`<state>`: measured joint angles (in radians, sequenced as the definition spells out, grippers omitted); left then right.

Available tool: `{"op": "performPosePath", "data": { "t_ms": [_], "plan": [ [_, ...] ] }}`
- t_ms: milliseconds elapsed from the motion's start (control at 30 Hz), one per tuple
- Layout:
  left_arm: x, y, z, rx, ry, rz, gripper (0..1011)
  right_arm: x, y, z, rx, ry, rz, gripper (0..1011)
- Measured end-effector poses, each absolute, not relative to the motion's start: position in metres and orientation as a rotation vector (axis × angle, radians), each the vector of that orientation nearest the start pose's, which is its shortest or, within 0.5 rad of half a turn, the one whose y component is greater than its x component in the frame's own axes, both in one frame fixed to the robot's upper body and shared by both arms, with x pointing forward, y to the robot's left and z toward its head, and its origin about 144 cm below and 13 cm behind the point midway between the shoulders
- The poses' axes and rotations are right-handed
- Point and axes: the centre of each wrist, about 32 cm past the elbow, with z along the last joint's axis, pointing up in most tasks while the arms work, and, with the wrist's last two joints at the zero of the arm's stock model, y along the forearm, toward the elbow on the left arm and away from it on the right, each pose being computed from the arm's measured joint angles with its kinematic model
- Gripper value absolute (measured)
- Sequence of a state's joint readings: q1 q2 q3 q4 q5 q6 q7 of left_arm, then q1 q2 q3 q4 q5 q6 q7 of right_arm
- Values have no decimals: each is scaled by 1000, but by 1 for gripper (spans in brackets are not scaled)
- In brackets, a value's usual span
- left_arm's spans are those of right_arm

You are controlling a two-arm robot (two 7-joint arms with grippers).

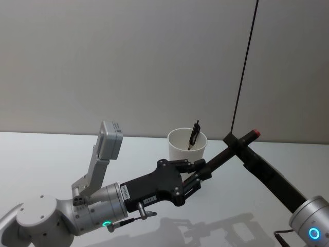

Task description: Place the pen into the pen holder.

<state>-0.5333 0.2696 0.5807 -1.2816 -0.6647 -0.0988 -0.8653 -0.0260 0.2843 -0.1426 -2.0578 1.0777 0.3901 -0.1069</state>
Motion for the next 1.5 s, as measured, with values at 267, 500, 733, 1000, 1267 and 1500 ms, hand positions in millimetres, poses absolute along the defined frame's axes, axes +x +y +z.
{"op": "performPosePath", "data": {
  "t_ms": [267,500,733,1000,1267,1500],
  "plan": [
    [570,166,1212,-228,-30,263,201,419,-226,1276,428,613,-1041,547],
    [570,166,1212,-228,-30,262,201,418,-226,1276,427,613,-1043,301],
    [570,166,1212,-227,-30,262,201,418,-226,1276,428,613,-1042,207],
    [570,166,1212,-227,-30,262,202,418,-226,1276,428,613,-1042,207],
    [570,166,1213,-228,-30,263,452,418,-226,1276,427,613,-1045,207],
    [570,166,1212,-228,-30,262,655,418,-226,1276,427,613,-1045,207]
  ]
}}
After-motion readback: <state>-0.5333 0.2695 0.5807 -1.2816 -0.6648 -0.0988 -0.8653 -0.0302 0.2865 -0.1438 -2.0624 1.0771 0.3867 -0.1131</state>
